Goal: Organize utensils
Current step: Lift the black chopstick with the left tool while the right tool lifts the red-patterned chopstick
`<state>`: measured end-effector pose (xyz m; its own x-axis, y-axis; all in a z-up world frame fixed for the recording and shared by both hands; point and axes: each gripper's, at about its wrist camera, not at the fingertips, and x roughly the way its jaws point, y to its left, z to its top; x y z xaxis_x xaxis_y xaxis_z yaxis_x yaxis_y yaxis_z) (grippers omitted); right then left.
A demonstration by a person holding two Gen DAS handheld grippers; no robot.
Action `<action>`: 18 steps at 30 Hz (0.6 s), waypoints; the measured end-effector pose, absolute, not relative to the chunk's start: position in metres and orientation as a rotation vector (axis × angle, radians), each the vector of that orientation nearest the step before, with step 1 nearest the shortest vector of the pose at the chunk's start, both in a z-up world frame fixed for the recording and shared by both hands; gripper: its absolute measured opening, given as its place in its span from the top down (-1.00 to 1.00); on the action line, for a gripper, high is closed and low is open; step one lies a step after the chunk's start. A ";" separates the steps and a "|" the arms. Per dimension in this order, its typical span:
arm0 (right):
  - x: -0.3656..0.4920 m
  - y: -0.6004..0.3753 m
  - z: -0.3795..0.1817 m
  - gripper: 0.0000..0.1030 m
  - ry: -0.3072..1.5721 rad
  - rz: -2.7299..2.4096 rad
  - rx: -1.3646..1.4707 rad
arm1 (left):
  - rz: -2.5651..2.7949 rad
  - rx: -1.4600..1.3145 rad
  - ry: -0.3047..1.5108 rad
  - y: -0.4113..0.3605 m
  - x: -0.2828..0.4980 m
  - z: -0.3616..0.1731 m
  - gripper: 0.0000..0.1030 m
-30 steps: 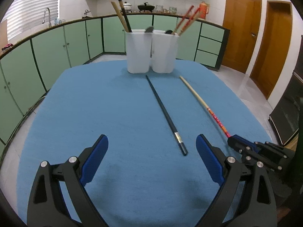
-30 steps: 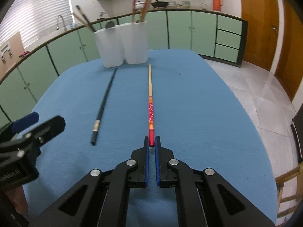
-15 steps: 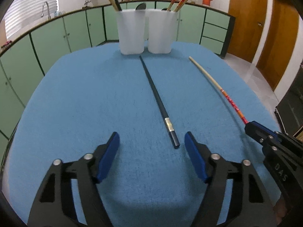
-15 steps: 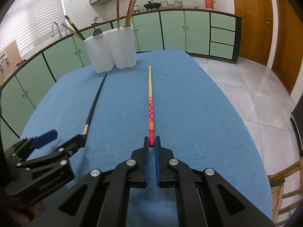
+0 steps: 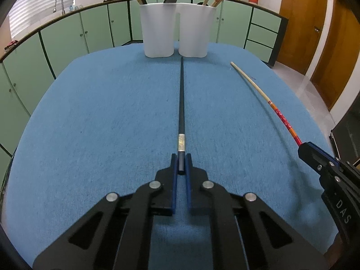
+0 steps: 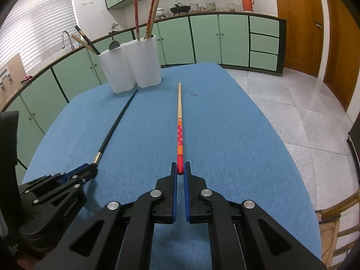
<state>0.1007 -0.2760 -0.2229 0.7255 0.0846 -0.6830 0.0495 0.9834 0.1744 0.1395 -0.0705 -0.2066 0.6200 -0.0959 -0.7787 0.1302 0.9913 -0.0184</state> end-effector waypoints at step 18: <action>0.095 -0.267 -0.160 0.89 0.627 0.045 0.080 | -0.128 0.094 0.659 -0.051 0.109 -0.122 0.89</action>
<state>0.0951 -0.2665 -0.1604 0.8087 0.0665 -0.5845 -0.0178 0.9959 0.0886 0.1091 -0.0515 -0.1222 0.7832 -0.0886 -0.6154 0.1481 0.9879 0.0464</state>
